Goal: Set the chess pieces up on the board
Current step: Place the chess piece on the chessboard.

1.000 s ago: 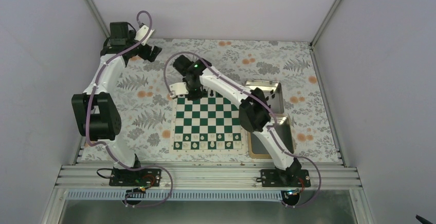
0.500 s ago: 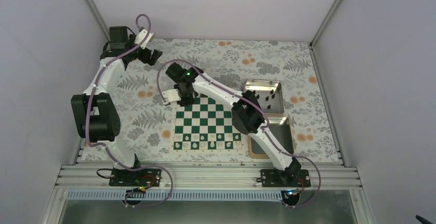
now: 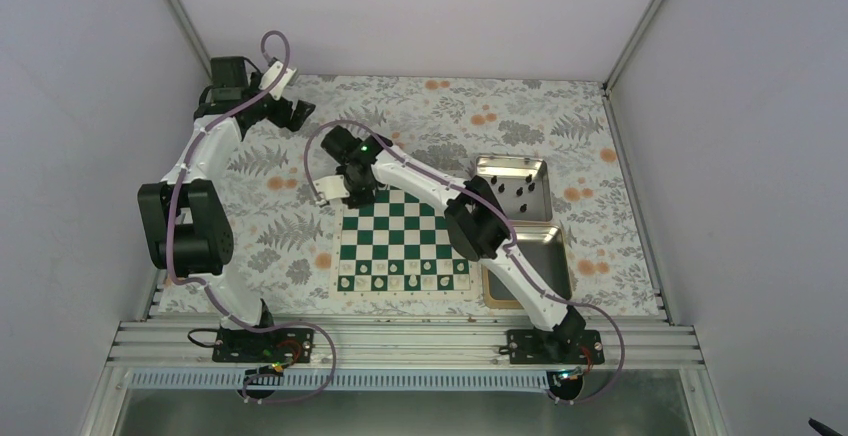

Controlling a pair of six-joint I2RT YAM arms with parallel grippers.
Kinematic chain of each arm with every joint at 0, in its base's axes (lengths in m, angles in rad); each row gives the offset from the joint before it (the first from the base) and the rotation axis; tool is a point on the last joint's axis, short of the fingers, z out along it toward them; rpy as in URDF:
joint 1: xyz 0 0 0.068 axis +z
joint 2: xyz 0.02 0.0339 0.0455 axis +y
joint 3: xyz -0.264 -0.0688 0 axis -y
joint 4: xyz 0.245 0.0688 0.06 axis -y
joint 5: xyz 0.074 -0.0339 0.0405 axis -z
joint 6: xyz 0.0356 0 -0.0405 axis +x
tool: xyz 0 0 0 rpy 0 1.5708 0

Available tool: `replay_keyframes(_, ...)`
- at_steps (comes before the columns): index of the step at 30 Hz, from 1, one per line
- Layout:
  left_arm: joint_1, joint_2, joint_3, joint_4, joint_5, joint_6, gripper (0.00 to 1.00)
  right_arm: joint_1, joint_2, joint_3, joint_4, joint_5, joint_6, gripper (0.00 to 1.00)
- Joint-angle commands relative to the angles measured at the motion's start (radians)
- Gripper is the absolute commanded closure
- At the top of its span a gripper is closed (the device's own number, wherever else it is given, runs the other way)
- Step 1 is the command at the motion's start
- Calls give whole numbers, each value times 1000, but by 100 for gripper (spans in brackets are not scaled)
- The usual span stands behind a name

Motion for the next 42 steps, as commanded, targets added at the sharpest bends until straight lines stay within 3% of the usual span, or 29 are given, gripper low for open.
replay_keyframes(1, 8, -32, -6, 29, 45, -15, 0, -14, 10, 11, 22, 10, -10, 94)
replay_keyframes(42, 19, -38, -25, 40, 84, -22, 0, -29, 6, -8, 6, 3, -11, 86)
